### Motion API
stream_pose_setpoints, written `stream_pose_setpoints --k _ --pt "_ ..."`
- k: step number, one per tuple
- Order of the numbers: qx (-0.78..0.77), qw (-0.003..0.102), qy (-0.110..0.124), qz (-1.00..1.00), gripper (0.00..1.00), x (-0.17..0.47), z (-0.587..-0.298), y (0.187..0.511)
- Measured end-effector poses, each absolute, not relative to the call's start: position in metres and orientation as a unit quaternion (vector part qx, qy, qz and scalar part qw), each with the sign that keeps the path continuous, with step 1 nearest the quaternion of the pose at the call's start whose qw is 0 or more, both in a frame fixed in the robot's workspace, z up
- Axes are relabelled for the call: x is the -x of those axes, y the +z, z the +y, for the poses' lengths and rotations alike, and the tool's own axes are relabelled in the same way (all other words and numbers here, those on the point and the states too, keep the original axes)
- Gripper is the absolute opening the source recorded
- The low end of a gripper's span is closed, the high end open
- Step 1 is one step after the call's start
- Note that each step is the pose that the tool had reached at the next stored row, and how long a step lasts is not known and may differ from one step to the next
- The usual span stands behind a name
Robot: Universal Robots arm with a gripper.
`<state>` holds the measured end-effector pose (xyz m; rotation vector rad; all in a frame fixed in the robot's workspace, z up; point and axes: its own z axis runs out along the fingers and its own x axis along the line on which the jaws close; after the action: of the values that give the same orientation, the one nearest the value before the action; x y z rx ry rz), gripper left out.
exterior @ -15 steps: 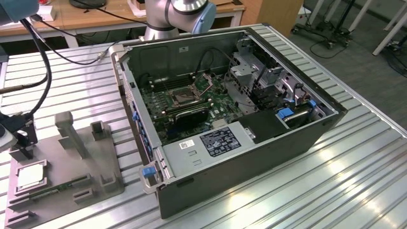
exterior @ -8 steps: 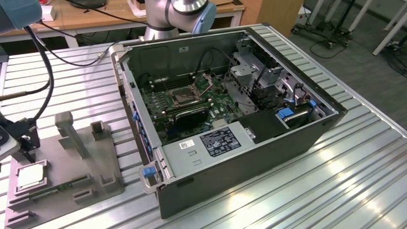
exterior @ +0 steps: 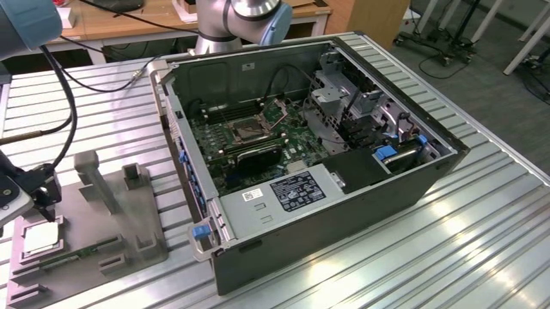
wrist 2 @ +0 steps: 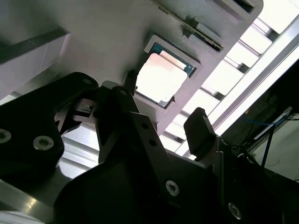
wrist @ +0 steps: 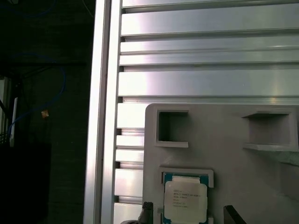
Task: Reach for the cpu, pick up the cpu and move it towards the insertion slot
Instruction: 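Pick up the cpu and move it towards the insertion slot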
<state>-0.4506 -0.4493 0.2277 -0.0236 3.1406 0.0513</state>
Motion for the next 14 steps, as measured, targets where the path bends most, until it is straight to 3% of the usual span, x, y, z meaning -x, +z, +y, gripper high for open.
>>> stream_pose_setpoints --k 1,14 --pt "0.007 0.0 0.016 1.0 0.68 0.4506 -0.4494 0.2277" --pt "0.007 0.0 0.016 1.0 0.68 0.4506 -0.4493 0.2266"
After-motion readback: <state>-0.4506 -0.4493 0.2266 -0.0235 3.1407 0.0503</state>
